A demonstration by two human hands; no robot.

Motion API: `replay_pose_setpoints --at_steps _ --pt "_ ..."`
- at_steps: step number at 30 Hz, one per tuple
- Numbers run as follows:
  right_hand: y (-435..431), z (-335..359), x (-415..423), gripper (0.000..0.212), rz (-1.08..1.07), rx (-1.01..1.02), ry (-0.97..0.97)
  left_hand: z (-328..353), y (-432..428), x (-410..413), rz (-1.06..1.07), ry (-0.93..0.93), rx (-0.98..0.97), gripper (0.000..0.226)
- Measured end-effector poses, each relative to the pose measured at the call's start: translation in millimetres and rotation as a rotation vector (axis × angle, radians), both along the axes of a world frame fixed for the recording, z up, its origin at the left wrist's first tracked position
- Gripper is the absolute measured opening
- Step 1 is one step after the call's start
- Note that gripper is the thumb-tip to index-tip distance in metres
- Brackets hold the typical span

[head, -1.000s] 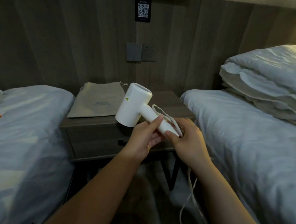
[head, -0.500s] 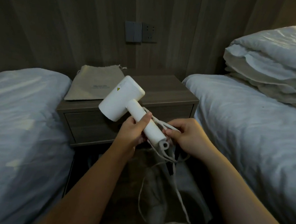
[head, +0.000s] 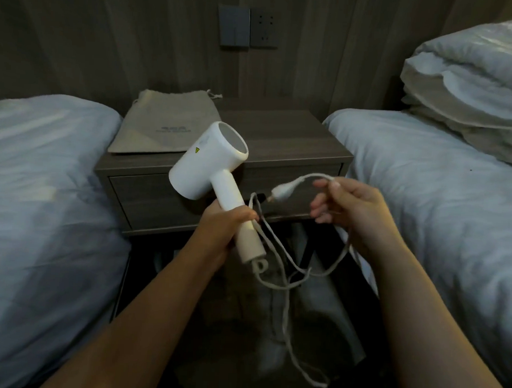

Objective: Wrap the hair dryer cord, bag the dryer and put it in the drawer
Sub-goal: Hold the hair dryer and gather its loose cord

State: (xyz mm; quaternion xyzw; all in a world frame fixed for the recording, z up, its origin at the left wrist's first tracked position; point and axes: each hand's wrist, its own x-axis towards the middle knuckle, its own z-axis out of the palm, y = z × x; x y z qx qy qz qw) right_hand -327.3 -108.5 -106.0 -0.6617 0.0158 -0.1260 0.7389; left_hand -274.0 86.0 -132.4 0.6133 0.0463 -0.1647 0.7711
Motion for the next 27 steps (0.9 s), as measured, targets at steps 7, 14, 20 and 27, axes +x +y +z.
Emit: replay_pose_setpoints --at_steps 7,14,20,27 --pt "-41.4 -6.1 6.7 0.018 -0.311 -0.025 0.093 -3.5 -3.3 -0.7 -0.025 -0.191 0.122 0.043" --pt "-56.5 -17.9 3.0 0.029 -0.233 -0.226 0.192 8.3 12.9 5.3 -0.229 -0.447 0.163 0.038" --pt "-60.0 -16.0 -1.8 0.032 0.125 -0.402 0.315 13.0 20.0 7.4 -0.398 -0.539 0.118 0.041" --pt "-57.6 -22.2 -10.1 0.034 0.759 -0.774 0.471 21.3 17.9 10.5 -0.285 -0.614 0.063 0.039"
